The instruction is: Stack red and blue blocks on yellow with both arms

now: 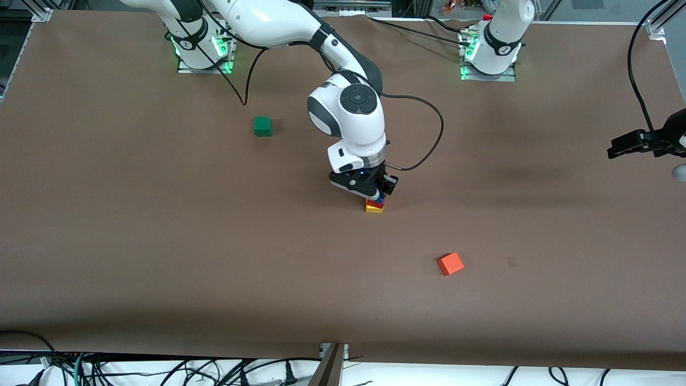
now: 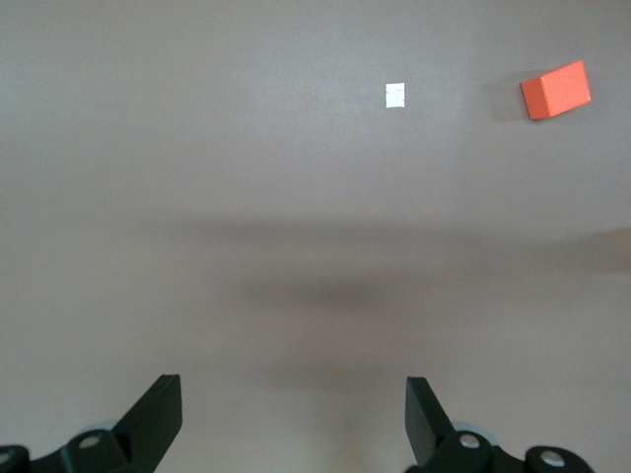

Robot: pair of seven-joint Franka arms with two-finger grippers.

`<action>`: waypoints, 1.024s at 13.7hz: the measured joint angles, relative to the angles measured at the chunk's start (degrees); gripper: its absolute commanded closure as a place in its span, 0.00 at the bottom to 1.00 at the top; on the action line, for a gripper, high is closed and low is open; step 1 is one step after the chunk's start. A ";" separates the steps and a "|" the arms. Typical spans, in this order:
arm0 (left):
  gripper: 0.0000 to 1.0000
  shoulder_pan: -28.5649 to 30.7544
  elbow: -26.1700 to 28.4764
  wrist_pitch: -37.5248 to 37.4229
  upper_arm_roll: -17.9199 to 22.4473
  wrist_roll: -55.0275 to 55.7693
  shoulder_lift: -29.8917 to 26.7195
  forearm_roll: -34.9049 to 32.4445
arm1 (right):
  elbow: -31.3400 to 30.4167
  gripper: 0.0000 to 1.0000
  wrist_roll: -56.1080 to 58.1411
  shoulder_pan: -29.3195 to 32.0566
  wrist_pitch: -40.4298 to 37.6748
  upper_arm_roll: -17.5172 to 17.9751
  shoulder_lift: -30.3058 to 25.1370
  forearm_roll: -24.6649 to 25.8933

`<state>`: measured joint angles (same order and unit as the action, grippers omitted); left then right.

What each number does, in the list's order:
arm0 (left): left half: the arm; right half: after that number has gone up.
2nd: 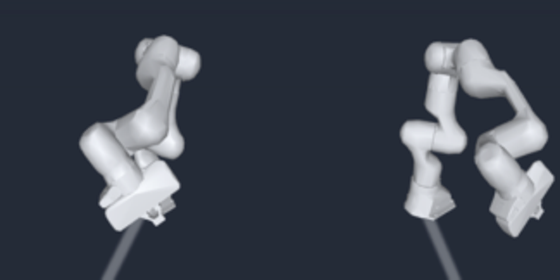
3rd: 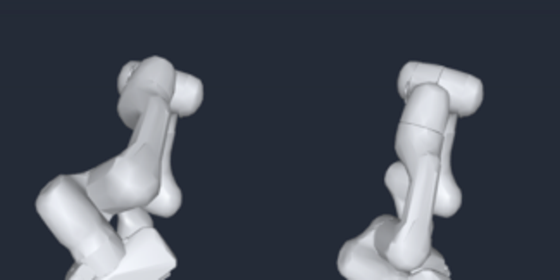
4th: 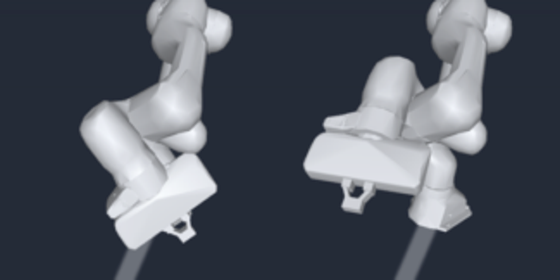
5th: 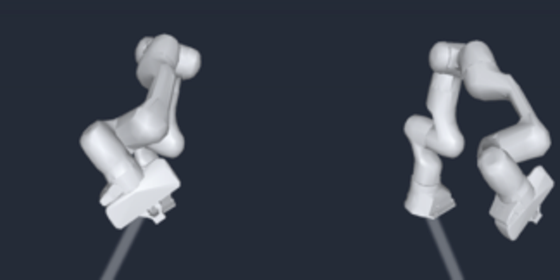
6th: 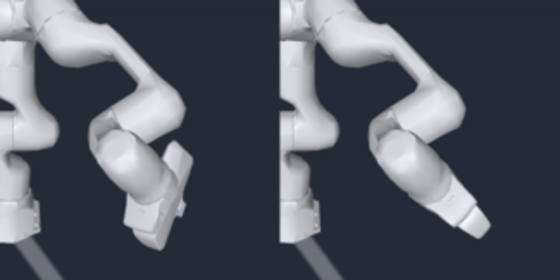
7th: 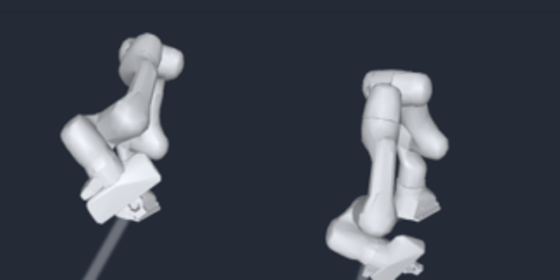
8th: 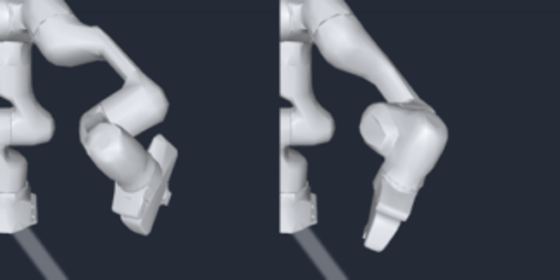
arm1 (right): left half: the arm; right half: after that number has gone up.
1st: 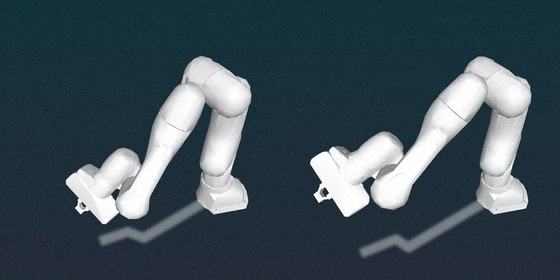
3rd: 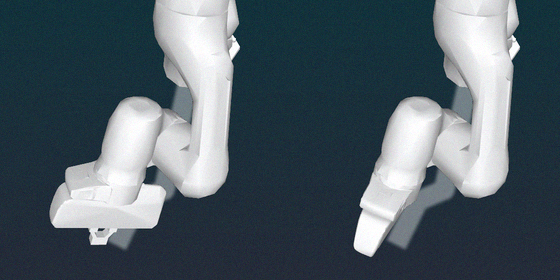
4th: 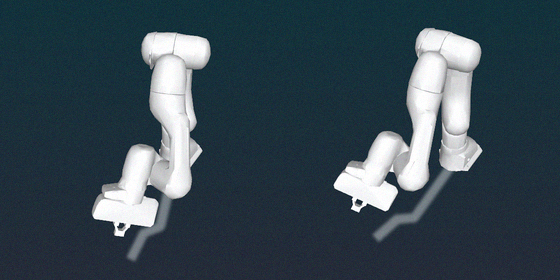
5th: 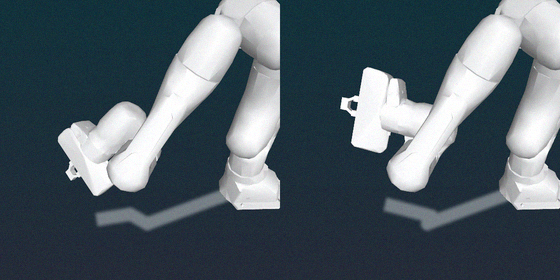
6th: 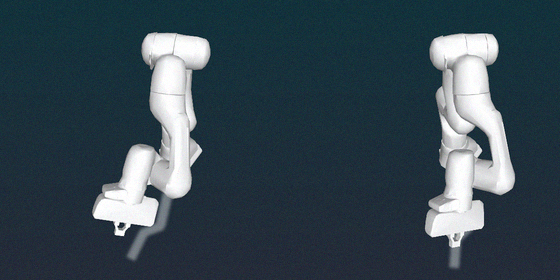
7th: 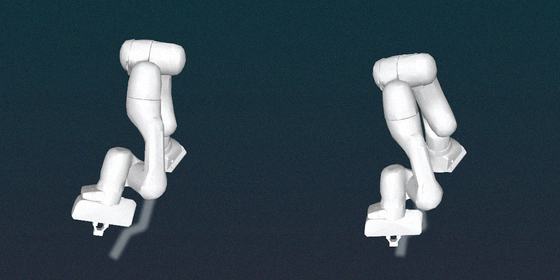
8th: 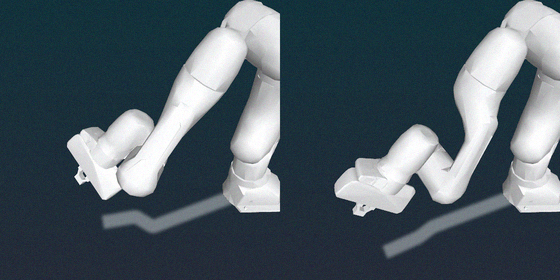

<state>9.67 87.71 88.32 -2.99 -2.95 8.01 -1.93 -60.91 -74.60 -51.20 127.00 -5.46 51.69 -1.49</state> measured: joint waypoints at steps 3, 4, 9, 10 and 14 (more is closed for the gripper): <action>0.00 -0.22 0.03 0.25 -0.14 0.02 0.00 0.04 | 0.00 0.01 -0.07 -0.08 0.00 -0.01 0.00 0.04; 0.00 -0.28 0.03 0.33 -0.14 0.04 0.00 0.23 | 0.00 0.01 -0.14 -0.08 0.00 -0.03 0.01 0.04; 0.00 -0.29 0.03 0.66 -0.13 1.43 0.00 1.33 | 0.16 0.01 -0.38 -0.06 0.01 -0.41 0.01 0.06; 0.00 -0.29 0.03 0.66 -0.13 1.47 0.00 1.34 | 0.26 0.01 -0.38 -0.01 -0.01 -0.57 0.01 0.06; 0.00 -0.39 0.02 0.69 -0.14 1.55 0.00 1.36 | 1.59 0.00 1.83 1.75 -5.96 -1.86 -0.53 0.25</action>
<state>9.28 87.73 89.00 -3.13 -1.41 8.01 -0.57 -59.32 -72.78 -49.44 121.04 -7.31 51.17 -1.24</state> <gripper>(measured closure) 0.000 0.004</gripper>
